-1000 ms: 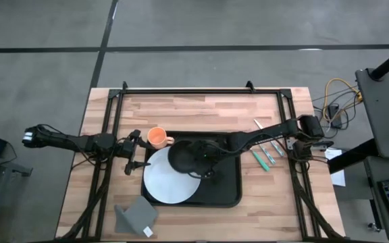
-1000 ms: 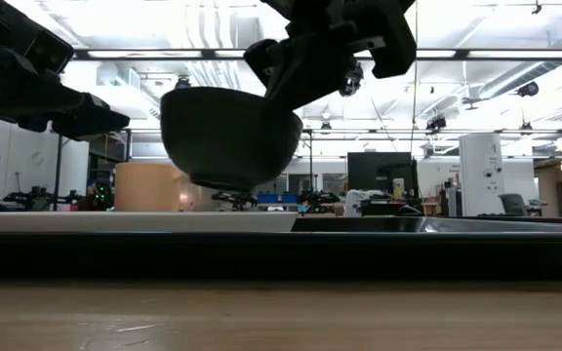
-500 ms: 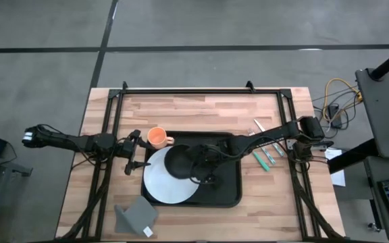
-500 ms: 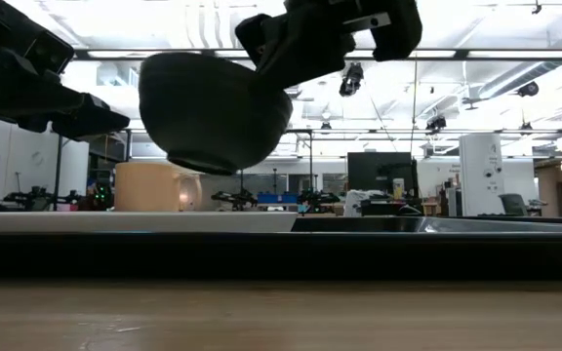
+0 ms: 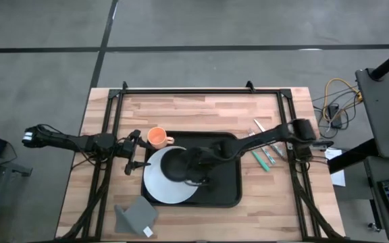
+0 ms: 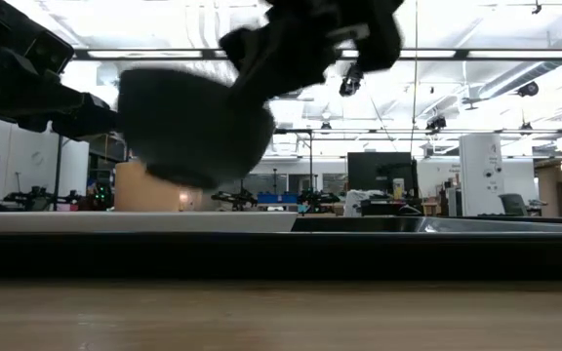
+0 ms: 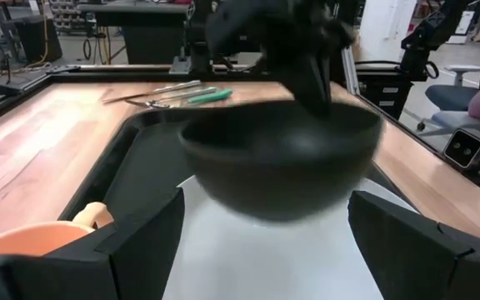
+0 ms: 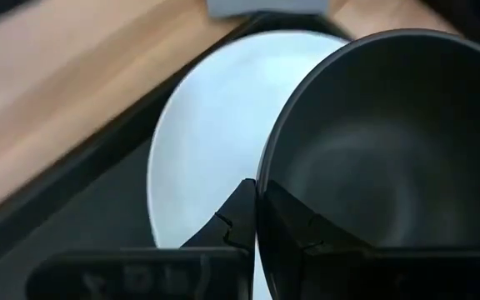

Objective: Set up tray
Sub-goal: Put the black bowl on top of the white plate

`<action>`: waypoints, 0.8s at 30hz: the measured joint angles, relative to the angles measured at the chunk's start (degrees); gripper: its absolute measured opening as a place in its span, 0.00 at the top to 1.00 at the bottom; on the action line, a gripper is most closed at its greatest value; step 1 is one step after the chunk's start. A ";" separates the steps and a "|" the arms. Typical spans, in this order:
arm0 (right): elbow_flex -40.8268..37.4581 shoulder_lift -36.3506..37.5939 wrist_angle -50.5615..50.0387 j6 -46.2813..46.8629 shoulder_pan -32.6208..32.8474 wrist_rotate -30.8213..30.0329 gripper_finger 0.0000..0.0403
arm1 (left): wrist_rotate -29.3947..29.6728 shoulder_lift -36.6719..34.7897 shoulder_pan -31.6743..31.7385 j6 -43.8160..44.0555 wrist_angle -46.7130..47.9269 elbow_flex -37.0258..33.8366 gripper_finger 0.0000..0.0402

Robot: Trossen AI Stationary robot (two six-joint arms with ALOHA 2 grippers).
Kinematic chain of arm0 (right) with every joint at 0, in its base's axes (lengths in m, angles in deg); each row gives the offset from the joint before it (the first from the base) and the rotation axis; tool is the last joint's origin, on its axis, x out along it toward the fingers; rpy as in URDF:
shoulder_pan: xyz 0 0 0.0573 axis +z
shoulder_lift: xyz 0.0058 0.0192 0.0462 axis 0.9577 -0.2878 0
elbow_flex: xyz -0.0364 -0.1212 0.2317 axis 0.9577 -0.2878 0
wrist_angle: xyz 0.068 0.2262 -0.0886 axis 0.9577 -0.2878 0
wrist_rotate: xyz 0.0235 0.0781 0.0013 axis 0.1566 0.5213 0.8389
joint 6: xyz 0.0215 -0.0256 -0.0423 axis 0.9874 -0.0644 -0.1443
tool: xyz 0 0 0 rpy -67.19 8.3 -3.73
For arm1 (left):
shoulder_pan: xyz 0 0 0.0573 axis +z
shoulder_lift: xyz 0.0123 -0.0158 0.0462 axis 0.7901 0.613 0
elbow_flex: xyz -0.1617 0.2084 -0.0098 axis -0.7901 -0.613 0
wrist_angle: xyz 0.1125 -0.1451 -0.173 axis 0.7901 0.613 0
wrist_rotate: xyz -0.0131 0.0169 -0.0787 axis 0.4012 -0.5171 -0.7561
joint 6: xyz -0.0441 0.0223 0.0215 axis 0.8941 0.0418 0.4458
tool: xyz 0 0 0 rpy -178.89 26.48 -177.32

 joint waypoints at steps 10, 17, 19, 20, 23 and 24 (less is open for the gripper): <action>12.76 -8.65 -10.08 -2.50 1.23 -1.85 0.98 | -0.01 0.84 -0.02 0.00 0.02 -0.04 0.21; 12.43 -10.04 -10.08 -3.86 1.20 -1.32 0.98 | -0.02 0.73 0.00 0.00 0.01 -0.02 0.21; 12.50 -10.69 -10.11 -4.73 1.22 -1.31 0.98 | -0.02 0.73 0.00 0.00 0.01 -0.04 0.21; 12.80 -10.97 -10.14 -4.89 1.22 -1.31 0.98 | -0.02 0.73 0.00 0.00 0.01 -0.04 0.21; 13.02 -11.19 -9.76 -4.95 1.22 -1.32 0.98 | -0.02 0.87 0.00 0.00 0.01 -0.02 0.21; 12.99 -11.19 -9.48 -5.10 1.22 -1.32 0.98 | -0.01 0.91 0.00 0.00 0.01 -0.02 0.21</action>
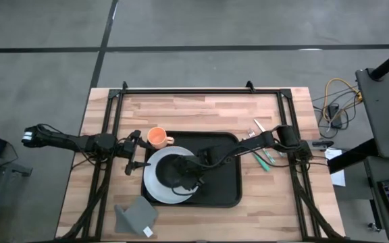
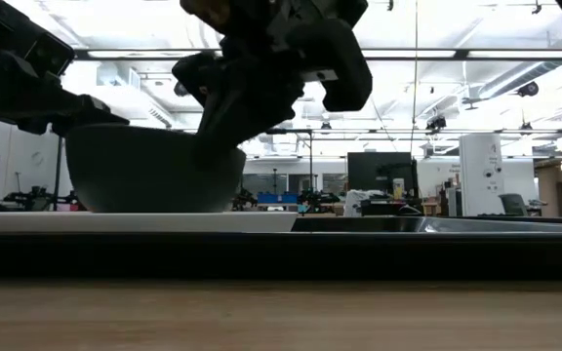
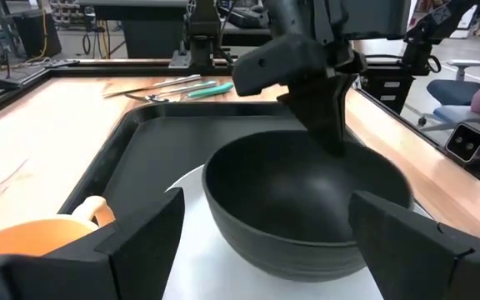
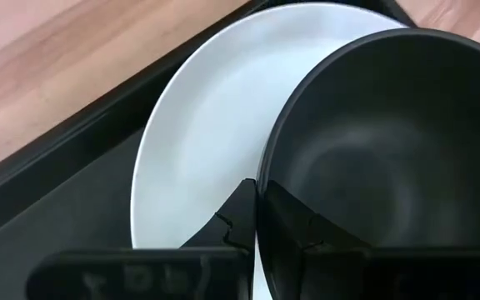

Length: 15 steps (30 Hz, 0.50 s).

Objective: Set up tray
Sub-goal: Put the black bowl on top of the white plate

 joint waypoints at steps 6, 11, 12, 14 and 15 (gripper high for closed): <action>-0.37 -0.11 -0.13 0.00 0.02 0.00 0.98 | 0.01 0.23 -0.02 0.00 0.00 0.00 0.21; -0.29 -0.11 1.11 0.07 0.02 0.00 0.98 | 0.01 0.23 -0.01 0.00 0.01 -0.02 0.21; -0.29 -0.11 1.47 0.07 0.02 0.00 0.98 | 0.01 0.22 -0.01 0.00 0.02 -0.02 0.21; -0.29 -0.11 1.39 0.05 0.02 0.02 0.98 | 0.01 0.20 -0.01 0.00 0.00 -0.01 0.21; -0.29 -0.11 1.39 0.10 0.07 0.24 0.98 | 0.01 0.20 0.00 0.00 0.00 0.00 0.21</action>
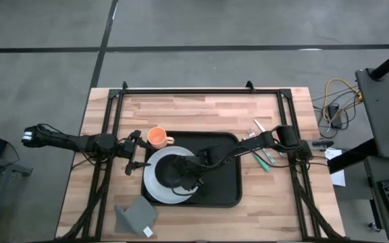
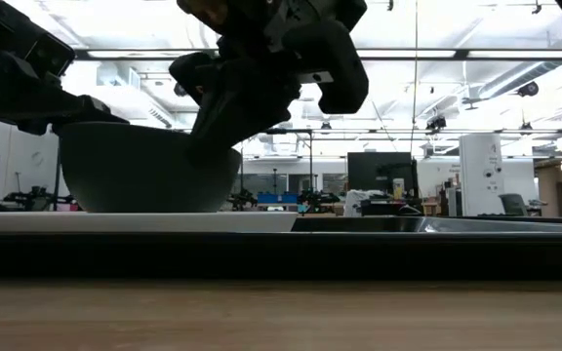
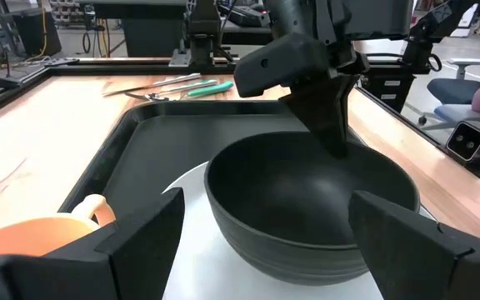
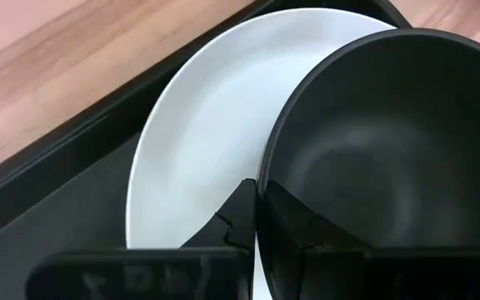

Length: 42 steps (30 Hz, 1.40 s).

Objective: Set up tray
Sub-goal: Put the black bowl on top of the white plate, then put the grey napkin on the black serving tray

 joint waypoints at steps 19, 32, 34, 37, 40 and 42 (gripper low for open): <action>-0.07 0.00 0.38 1.61 0.04 2.18 0.82 | 0.00 0.00 0.00 0.00 0.00 -0.02 0.21; 1.34 0.28 -0.96 4.09 0.04 1.12 0.64 | 0.00 0.00 0.00 0.00 0.00 -0.02 0.21; 1.70 0.29 -1.26 4.24 0.04 -0.11 0.63 | 0.01 0.00 0.00 0.00 0.00 -0.02 0.21; 2.33 0.31 -3.16 4.26 0.02 -1.12 0.61 | 0.00 0.00 0.00 0.00 0.00 0.02 0.21; 2.96 0.44 -5.47 4.27 0.04 -1.13 0.60 | 0.02 0.00 0.00 0.00 0.00 -0.02 0.21; 3.58 0.51 -6.63 5.09 0.04 -1.12 0.60 | 0.02 0.00 0.00 0.00 0.00 -0.02 0.21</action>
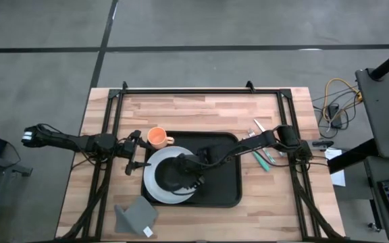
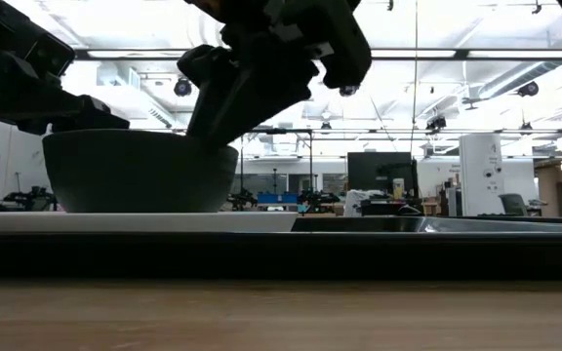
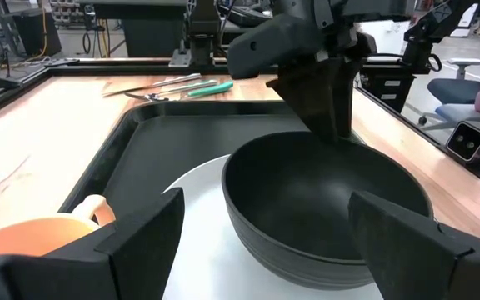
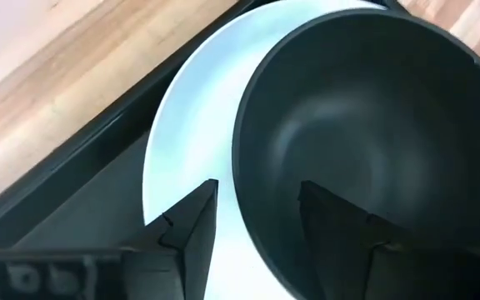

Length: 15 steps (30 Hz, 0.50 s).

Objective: Set up tray
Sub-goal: Put the grey napkin on the black serving tray

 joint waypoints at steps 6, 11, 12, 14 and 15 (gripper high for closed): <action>3.48 0.12 -6.63 3.52 0.00 0.01 0.62 | 0.00 0.00 0.00 0.00 0.00 0.04 0.21; 5.66 0.12 -14.33 5.61 -0.02 0.03 0.63 | 0.00 0.00 0.00 0.00 0.00 0.02 0.21; 5.99 0.12 -16.86 6.08 -0.03 0.01 0.63 | 0.00 0.00 0.00 0.00 0.00 0.04 0.21; 6.08 0.12 -21.88 7.18 -0.30 0.01 0.63 | 0.00 0.00 0.00 0.00 0.00 0.04 0.21; 5.92 0.12 -23.88 8.10 -0.50 -0.01 0.63 | 0.00 0.00 0.00 0.00 0.00 0.03 0.21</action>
